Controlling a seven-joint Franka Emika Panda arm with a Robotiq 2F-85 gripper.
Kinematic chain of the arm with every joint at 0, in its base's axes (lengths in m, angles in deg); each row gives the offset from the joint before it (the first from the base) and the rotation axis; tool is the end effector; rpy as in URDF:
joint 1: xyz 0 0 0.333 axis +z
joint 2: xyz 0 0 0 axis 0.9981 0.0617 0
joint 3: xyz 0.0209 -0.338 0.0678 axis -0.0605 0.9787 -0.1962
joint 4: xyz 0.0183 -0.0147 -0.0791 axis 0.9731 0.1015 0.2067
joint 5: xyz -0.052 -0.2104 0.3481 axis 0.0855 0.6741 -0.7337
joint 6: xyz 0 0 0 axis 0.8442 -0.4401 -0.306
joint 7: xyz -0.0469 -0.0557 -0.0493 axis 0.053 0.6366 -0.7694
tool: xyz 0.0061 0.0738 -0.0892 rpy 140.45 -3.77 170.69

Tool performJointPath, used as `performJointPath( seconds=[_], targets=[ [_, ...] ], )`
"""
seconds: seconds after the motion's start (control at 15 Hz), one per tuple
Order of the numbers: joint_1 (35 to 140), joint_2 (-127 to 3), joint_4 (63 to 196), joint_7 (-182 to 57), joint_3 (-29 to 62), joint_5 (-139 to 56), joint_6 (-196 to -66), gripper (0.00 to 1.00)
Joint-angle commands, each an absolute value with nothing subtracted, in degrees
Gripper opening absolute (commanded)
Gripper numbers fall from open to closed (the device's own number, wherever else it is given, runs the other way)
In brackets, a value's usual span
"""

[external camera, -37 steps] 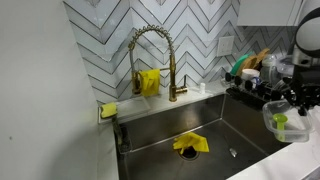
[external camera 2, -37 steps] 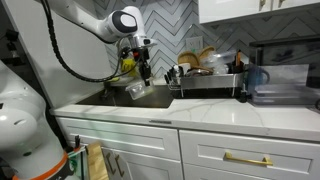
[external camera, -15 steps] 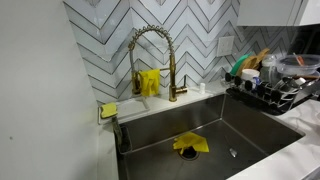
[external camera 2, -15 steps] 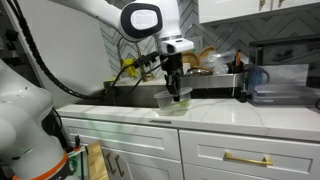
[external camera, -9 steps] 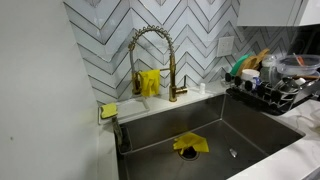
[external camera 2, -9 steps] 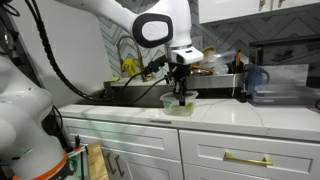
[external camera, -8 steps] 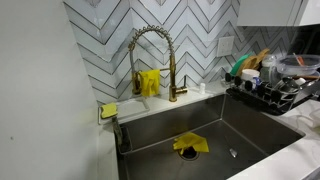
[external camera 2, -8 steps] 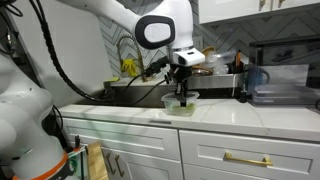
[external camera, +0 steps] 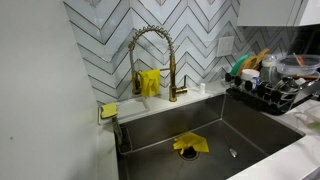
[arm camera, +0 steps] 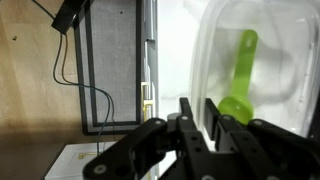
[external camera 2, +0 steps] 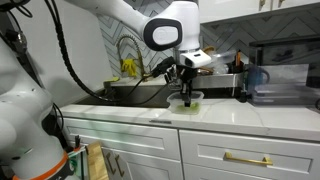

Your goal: Stack the containers and put them in the sink

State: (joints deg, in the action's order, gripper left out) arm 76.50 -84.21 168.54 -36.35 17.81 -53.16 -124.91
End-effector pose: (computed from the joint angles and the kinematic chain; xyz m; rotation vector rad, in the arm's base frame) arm 0.4977 -0.1338 0.4033 -2.7049 1.3130 -0.0351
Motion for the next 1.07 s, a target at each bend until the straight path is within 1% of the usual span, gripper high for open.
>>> performJointPath(
  seconds=[0.0, 0.13, 0.27, 0.33, 0.4, 0.47, 0.53, 0.6, 0.67, 1.0],
  targets=[
    [76.89, -87.08, 167.89, -33.9, 17.67, -50.45, -123.37, 0.54],
    [76.75, -90.1, 167.36, -31.01, 16.83, -46.48, -121.11, 0.69],
    [76.23, -93.68, 166.91, -26.78, 15.31, -39.61, -119.85, 0.83],
    [75.92, -95.21, 166.34, -25.01, 14.39, -35.96, -120.04, 0.92],
    [75.64, -96.18, 165.63, -23.98, 13.51, -32.69, -121.36, 0.98],
    [75.91, -96.61, 164.2, -24.26, 13.3, -32.74, -120.97, 1.0],
    [76.27, -94.37, 164.73, -25.84, 14.34, -35.5, -121.83, 0.88],
    [76.22, -95.58, 164.17, -25.58, 13.8, -34.65, -121.82, 0.95],
    [76.19, -96.34, 163.9, -25.56, 13.5, -34.32, -121.8, 1.0],
    [76.05, -96.35, 163.04, -25.89, 13.18, -32.84, -123.39, 1.0]
  ],
)
